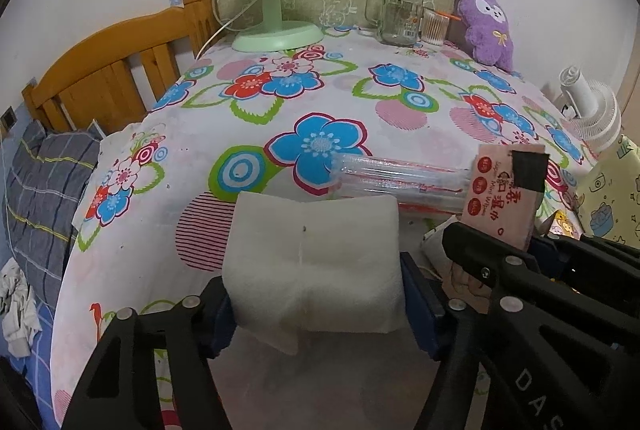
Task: Organize soft objects
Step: 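Lift the white tissue pack with the left tool while the right tool lifts the pink packet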
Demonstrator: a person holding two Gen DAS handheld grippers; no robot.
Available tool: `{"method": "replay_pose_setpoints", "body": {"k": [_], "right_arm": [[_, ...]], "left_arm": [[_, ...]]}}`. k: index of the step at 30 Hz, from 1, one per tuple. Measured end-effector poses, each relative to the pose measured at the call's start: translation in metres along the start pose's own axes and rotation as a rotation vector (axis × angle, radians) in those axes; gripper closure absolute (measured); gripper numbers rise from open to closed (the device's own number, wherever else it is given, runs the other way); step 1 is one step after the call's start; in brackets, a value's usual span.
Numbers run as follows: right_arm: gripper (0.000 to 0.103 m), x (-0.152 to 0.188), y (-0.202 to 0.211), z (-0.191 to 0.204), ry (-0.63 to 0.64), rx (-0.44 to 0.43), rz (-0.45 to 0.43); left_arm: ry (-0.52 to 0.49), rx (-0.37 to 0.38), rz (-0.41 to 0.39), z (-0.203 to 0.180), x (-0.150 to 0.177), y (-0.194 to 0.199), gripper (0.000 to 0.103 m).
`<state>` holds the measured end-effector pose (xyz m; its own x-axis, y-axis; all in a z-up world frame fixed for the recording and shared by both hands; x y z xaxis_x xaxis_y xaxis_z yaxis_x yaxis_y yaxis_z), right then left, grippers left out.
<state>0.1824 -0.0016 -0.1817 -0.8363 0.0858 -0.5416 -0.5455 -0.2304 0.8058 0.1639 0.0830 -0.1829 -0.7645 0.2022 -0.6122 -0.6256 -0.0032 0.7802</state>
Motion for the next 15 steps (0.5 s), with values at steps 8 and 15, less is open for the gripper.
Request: {"method": "replay_pose_setpoints", "body": {"k": [8, 15], "right_arm": [[0.090, 0.001, 0.011, 0.000, -0.001, -0.012, -0.018], [0.090, -0.001, 0.028, -0.001, 0.005, -0.018, -0.050]], "left_arm": [[0.001, -0.007, -0.020, -0.003, -0.001, 0.012, 0.036], [0.000, -0.016, -0.048, -0.007, -0.006, 0.026, 0.036]]}}
Point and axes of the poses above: each gripper's, at about its wrist camera, not at the fingertips, and y roughly against the way its jaws point, z to its left, x to its underside, the point moved 3 cm from there along -y, roughly the way its jaws point, and after that the axes turned 13 degrees about -y, right-handed, at the moved point
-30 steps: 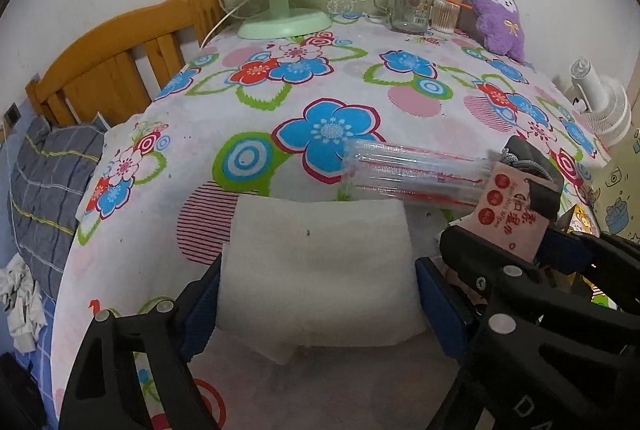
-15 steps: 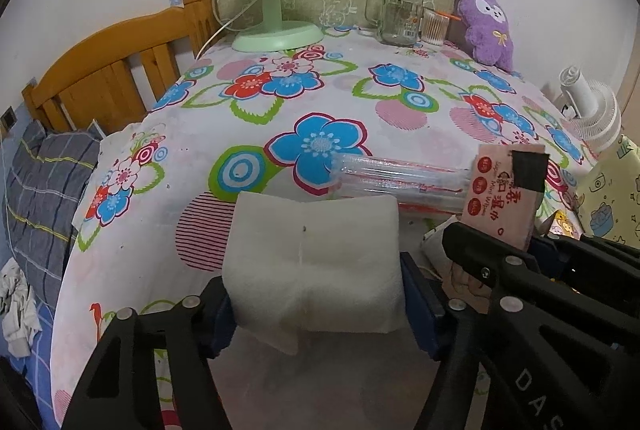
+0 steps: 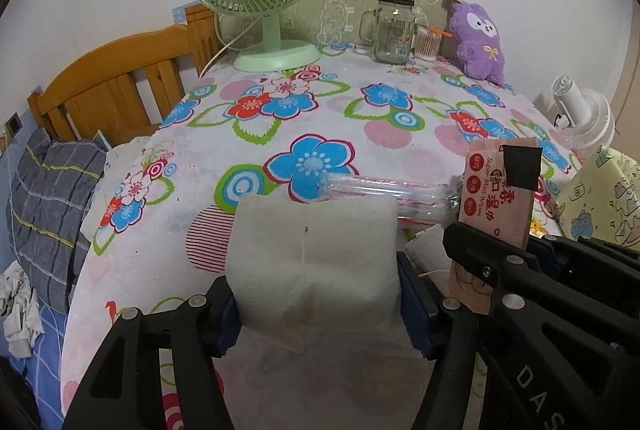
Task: Organize soft objects
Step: 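Lift the white tissue pack with the left tool while the right tool lifts the pink packet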
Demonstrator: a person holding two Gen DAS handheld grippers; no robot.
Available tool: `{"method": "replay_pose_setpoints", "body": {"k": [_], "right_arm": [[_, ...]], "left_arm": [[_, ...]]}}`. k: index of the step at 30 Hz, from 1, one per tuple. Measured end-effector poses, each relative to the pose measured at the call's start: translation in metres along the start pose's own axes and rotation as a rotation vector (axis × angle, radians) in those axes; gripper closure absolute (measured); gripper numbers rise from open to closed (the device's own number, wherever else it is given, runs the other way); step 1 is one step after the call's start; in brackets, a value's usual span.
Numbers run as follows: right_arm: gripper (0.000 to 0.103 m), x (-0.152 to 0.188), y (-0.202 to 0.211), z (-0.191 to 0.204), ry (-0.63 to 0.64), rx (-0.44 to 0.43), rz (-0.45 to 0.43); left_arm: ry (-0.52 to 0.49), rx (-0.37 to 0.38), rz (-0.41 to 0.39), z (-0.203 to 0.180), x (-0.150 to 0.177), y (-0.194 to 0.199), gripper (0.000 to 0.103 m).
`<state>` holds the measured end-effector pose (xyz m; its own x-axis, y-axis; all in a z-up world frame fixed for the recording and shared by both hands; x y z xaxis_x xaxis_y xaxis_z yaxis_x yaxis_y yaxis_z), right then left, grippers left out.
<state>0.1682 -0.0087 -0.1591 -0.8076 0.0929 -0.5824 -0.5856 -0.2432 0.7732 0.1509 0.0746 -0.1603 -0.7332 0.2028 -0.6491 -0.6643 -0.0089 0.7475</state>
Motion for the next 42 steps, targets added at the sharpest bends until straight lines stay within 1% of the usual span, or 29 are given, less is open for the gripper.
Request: {"method": "replay_pose_setpoints", "body": {"k": [16, 28, 42], "right_arm": [[0.090, -0.006, 0.048, -0.009, 0.001, 0.004, -0.087], [0.090, -0.010, 0.089, -0.013, 0.035, 0.001, -0.155], [0.090, -0.015, 0.126, -0.035, 0.017, 0.005, -0.220]], "left_arm": [[-0.021, -0.027, -0.082, -0.017, -0.014, 0.043, 0.036], [-0.016, -0.045, -0.138, -0.031, -0.024, 0.078, 0.036], [-0.055, -0.055, -0.191, -0.056, -0.037, 0.105, 0.036]]}}
Point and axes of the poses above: each gripper's, at about its wrist camera, not at the fingertips, and y roughly against the way its jaws point, z to its left, x to its underside, the point moved 3 cm from there along -y, roughly the way its jaws point, and after that the axes turned 13 degrees about -y, right-handed, at the moved point
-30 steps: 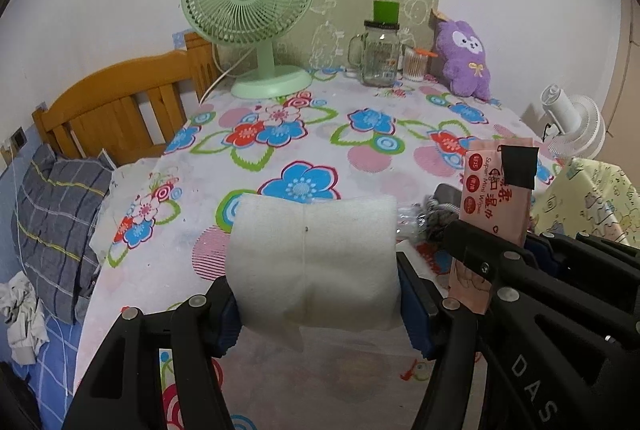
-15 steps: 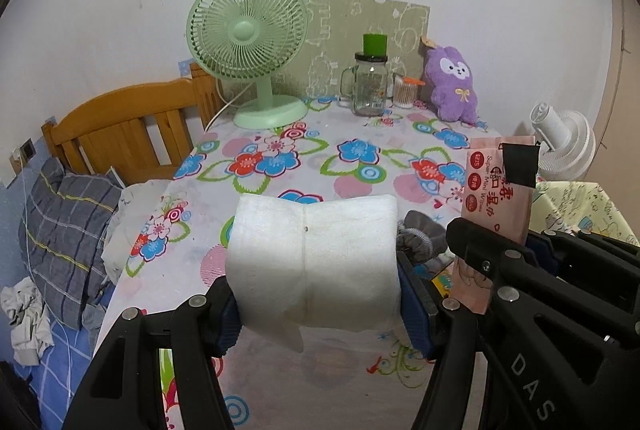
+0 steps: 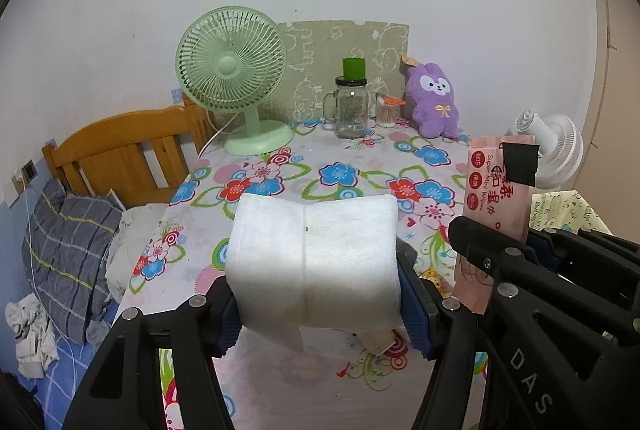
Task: Organize soft objects
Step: 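Lift the white tissue pack with the left tool while the right tool lifts the pink packet, then carry the tissue pack and pink packet with both tools over the gift box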
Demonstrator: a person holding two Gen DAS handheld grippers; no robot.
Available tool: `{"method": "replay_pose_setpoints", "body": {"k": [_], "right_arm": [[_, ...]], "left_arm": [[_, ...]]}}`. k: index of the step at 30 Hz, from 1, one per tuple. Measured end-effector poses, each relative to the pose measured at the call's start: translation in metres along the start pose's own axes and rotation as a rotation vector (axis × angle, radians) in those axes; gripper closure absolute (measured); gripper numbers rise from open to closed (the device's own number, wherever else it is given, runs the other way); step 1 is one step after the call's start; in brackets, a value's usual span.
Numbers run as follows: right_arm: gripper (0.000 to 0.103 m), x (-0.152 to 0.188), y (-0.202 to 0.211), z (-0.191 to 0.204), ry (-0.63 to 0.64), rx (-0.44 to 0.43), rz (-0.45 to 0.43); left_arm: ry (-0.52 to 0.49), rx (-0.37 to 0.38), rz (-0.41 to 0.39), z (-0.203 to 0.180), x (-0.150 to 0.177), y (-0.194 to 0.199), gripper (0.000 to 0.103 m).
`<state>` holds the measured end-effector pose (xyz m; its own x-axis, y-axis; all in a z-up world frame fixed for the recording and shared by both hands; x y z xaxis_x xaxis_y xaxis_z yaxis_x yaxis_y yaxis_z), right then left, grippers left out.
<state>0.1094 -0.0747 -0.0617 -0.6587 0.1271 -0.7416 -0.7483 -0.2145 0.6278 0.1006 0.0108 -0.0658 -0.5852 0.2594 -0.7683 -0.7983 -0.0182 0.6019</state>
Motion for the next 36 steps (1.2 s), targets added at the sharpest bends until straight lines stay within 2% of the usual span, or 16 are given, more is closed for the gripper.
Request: {"method": "replay_pose_setpoints", "body": {"k": [20, 36], "right_arm": [[0.090, -0.014, 0.028, -0.048, -0.013, 0.022, -0.044], [0.090, -0.027, 0.042, -0.096, -0.041, 0.072, -0.079]], "left_arm": [[-0.029, 0.024, -0.042, -0.052, -0.025, 0.010, 0.036], [-0.071, 0.088, -0.067, -0.100, -0.048, 0.006, 0.036]]}}
Point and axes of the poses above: each gripper's, at about its wrist camera, not at the fingertips, and y roughly against the way its jaws point, z to its left, x to its underside, the point moved 3 cm from there along -y, roughly the way its jaws point, and after that the axes turned 13 degrees about -y, right-handed, at the moved point
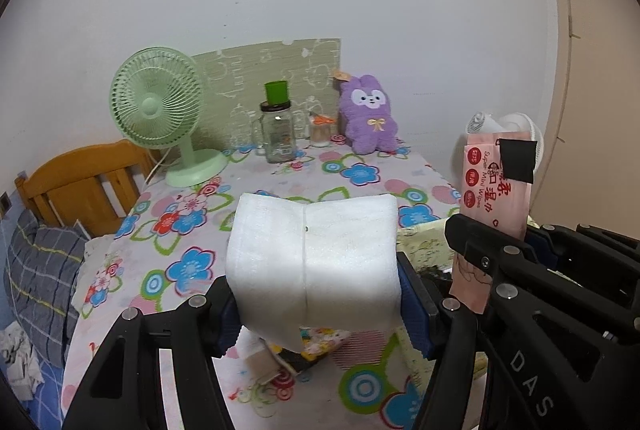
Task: Organize soft objects
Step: 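Carry the tissue pack and pink packet with both tools over the gift box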
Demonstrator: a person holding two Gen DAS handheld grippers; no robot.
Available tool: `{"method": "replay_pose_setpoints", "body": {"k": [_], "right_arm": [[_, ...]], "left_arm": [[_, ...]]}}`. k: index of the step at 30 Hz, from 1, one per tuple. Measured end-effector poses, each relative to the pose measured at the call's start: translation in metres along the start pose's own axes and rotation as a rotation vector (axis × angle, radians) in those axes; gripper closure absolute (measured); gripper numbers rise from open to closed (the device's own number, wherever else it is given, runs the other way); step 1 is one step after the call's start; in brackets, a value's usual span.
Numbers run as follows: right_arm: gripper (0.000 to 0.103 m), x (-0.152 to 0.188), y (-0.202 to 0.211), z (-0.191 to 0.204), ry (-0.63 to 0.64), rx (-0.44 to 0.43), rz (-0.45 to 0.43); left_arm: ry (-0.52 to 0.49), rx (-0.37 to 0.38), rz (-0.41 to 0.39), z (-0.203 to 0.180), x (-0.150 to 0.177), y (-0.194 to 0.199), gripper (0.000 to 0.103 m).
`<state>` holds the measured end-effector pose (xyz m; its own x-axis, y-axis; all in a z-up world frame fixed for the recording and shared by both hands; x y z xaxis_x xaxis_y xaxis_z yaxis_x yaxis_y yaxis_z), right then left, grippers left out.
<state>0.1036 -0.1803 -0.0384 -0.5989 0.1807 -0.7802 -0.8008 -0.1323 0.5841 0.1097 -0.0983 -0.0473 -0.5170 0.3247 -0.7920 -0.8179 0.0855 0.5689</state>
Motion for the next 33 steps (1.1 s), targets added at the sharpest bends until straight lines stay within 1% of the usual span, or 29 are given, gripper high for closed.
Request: {"method": "replay_pose_setpoints", "body": {"k": [2, 10, 19, 24, 33], "right_arm": [[0.090, -0.002, 0.001, -0.007, -0.006, 0.006, -0.003], [0.090, -0.007, 0.003, -0.034, -0.034, 0.041, -0.016], [0.090, -0.010, 0.005, -0.064, -0.064, 0.115, -0.024], [0.090, -0.011, 0.005, -0.084, -0.090, 0.154, -0.020], [0.090, -0.007, -0.001, -0.118, -0.129, 0.197, 0.006]], "left_arm": [[-0.007, 0.022, -0.002, -0.007, -0.003, -0.002, 0.036], [-0.034, 0.072, -0.011, -0.032, -0.015, -0.009, 0.036], [-0.069, 0.151, -0.013, -0.063, -0.025, -0.018, 0.035], [-0.119, 0.191, -0.014, -0.083, -0.031, -0.024, 0.035], [-0.165, 0.245, 0.014, -0.114, -0.033, -0.039, 0.035]]}}
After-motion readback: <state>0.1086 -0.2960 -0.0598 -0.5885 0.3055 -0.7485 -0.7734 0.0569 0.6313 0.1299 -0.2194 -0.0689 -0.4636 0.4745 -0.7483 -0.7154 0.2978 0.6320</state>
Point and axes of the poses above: each gripper's, at about its wrist camera, not at the fingertips, and y roughly against the way its jaws point, z to its left, x to its underside, the point moved 3 cm from there along -y, roughly the way its jaws point, and after that the axes turned 13 degrees about -y, right-handed, at the moved point
